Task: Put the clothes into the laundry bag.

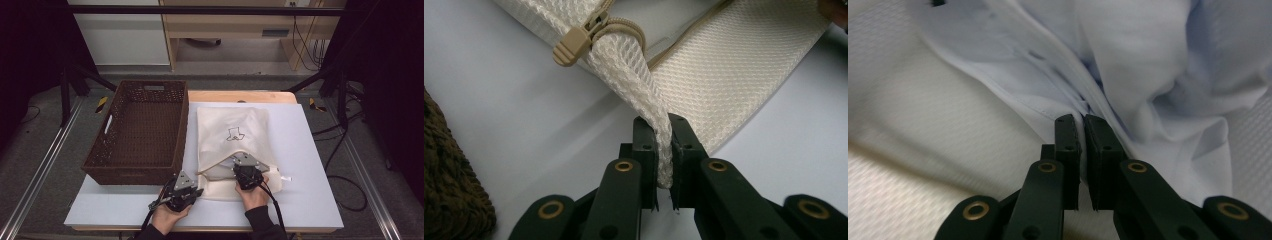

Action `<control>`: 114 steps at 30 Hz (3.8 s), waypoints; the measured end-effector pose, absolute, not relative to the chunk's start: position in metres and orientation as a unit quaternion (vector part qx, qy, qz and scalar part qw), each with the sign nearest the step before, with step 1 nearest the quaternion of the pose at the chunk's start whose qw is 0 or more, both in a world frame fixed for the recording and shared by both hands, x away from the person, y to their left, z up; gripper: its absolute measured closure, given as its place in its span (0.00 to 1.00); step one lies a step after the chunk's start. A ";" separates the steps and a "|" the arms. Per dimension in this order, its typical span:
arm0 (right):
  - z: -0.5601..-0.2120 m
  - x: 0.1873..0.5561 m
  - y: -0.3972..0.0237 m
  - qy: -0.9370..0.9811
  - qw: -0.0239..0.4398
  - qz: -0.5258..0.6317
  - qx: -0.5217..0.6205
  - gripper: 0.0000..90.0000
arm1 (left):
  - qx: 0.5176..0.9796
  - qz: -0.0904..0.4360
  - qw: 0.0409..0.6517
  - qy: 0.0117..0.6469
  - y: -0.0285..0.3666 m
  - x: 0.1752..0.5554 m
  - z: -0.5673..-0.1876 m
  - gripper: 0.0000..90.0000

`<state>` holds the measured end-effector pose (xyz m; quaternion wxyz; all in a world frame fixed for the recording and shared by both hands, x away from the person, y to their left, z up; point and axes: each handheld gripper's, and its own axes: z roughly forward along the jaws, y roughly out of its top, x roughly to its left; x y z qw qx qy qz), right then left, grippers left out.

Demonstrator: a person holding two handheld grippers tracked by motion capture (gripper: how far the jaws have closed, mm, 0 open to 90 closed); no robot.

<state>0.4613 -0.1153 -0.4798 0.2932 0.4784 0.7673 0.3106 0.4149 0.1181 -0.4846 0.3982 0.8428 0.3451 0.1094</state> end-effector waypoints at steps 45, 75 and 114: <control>-0.419 0.425 -0.184 0.734 0.309 0.394 0.458 0.99 | 0.837 0.085 0.396 0.368 0.124 0.422 -0.470 0.93; -0.481 0.407 -0.190 0.772 0.221 0.380 0.459 0.76 | 0.825 0.090 0.410 0.379 0.138 0.418 -0.477 0.89; -0.481 0.410 -0.252 0.713 0.187 0.361 0.571 0.92 | 0.830 0.109 0.396 0.378 0.134 0.412 -0.478 0.93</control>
